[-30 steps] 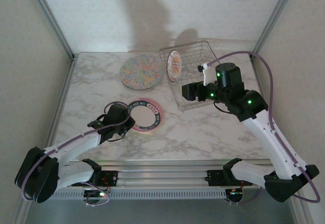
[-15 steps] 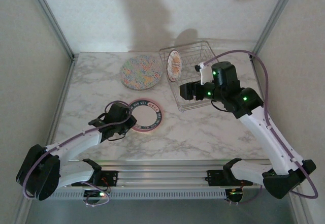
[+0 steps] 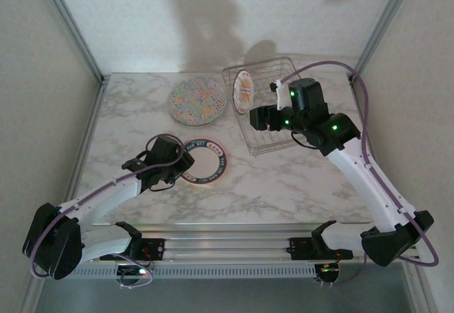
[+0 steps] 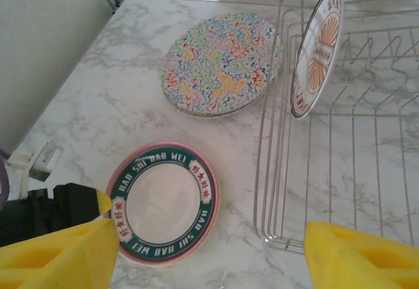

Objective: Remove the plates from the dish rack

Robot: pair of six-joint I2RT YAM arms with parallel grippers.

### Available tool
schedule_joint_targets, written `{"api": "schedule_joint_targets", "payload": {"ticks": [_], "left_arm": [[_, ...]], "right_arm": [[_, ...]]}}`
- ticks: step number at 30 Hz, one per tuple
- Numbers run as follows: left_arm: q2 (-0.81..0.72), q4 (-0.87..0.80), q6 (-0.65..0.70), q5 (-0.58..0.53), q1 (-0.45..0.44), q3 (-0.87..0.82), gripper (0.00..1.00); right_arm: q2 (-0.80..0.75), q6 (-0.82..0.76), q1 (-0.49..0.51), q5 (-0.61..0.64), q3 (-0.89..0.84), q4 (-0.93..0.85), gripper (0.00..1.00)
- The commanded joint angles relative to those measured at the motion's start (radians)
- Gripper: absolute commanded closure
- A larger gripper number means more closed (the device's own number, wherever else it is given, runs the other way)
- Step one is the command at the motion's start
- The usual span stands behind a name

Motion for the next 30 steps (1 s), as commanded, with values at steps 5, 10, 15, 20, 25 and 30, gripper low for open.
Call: {"api": "schedule_joint_targets", "payload": {"ticks": [5, 10, 15, 20, 25, 30], "left_arm": [[-0.018, -0.115, 0.030, -0.041, 0.009, 0.058, 0.34], [-0.071, -0.180, 0.034, -0.074, 0.011, 0.136, 0.28], [-0.102, -0.208, 0.051, -0.101, 0.010, 0.265, 0.26], [-0.140, -0.171, 0.065, -0.107, 0.008, 0.380, 0.26], [-0.190, -0.168, 0.063, -0.115, 0.009, 0.432, 0.25], [-0.247, -0.162, 0.048, -0.121, 0.009, 0.430, 0.25]], "right_arm": [[0.079, -0.032, -0.031, 0.080, 0.095, 0.011, 0.22], [0.199, -0.033, -0.106, 0.058, 0.140, 0.085, 0.22], [0.411, -0.043, -0.159, 0.048, 0.263, 0.121, 0.23], [0.625, -0.057, -0.182, 0.048, 0.415, 0.122, 0.29], [0.769, -0.070, -0.180, 0.047, 0.513, 0.131, 0.35], [0.869, -0.068, -0.181, 0.067, 0.594, 0.094, 0.49]]}}
